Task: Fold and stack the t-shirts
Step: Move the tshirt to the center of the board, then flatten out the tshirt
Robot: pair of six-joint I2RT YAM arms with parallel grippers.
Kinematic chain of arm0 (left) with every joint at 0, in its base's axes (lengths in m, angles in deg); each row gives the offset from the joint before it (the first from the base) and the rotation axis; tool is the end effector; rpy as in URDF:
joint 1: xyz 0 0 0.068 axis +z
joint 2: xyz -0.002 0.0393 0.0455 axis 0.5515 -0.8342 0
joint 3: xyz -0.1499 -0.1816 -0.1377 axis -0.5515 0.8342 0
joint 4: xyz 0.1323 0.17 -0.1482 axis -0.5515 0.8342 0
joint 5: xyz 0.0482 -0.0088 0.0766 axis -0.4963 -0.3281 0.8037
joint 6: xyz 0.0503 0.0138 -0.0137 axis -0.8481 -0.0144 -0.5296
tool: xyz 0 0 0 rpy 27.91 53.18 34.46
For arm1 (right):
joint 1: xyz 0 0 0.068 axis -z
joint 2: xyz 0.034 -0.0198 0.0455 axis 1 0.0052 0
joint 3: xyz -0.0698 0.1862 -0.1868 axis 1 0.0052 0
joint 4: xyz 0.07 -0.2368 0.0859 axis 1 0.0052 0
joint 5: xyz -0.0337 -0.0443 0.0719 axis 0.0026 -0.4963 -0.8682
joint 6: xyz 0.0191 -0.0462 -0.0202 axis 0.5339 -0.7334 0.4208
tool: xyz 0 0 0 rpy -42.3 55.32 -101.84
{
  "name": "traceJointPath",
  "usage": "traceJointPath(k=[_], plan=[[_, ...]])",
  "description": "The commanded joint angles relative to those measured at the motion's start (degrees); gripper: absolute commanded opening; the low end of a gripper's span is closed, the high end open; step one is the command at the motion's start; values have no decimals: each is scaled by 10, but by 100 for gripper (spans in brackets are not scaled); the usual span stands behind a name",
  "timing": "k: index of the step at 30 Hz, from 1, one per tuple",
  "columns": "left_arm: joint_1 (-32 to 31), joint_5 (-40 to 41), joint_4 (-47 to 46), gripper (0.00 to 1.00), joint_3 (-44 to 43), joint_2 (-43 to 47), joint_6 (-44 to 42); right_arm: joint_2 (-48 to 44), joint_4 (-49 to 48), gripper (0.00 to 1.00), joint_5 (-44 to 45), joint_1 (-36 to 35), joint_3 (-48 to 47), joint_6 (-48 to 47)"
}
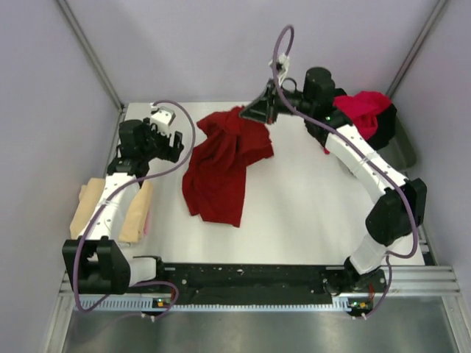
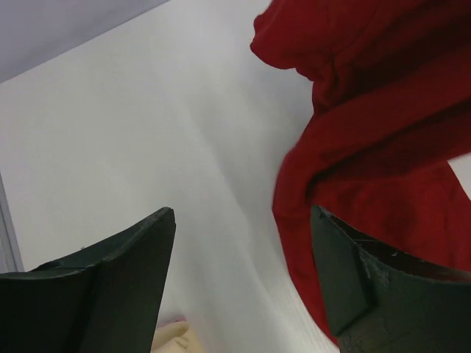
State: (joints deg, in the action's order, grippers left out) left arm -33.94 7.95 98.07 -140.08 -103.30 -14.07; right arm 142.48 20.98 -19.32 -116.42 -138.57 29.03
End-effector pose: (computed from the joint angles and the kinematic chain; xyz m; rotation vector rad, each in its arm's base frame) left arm 0.2876 -0.0141 0.3228 0.4717 1.9250 -0.1735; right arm 0.3382 0.2012 0.4530 -0.8491 1.4406 1.3028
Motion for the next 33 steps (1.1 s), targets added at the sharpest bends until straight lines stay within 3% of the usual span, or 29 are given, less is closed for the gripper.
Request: traceJointPath(k=[1,4,9,14,16,18,20,22,24,25,27,29,30,33], plan=[[-20,-45,37,77,7,-14,-81,-78,-15,0,-15,52,148,-27],[-46,-38,82,75,7,-36,-130,-82,-9,0,24,110,228,0],[-77,0,114,73,18,-76,-167,-81,82,0,86,182,290,-10],[-79,62,150,76,5,-125,-165,-68,268,1,302,184,295,-70],[-79,82,194,77,-5,-151,-163,-61,314,22,419,185,294,-60],[-79,99,215,77,-7,-174,-165,-66,330,54,507,187,301,-55],[-79,99,229,76,2,-188,-174,-80,328,68,558,188,302,-55],[-80,91,237,76,11,-197,-183,-95,310,83,539,181,297,-72],[-80,100,229,73,19,-201,-181,-99,286,83,492,159,285,-119],[-79,100,224,69,23,-202,-180,-96,275,82,464,139,278,-164],[-79,97,218,49,26,-200,-177,-76,263,81,417,98,260,-239],[-79,78,223,11,25,-197,-174,-38,265,75,403,54,233,-288],[-79,73,225,0,24,-197,-172,-11,270,71,408,37,208,-306],[-79,71,221,0,27,-187,-166,70,293,61,408,13,134,-323]])
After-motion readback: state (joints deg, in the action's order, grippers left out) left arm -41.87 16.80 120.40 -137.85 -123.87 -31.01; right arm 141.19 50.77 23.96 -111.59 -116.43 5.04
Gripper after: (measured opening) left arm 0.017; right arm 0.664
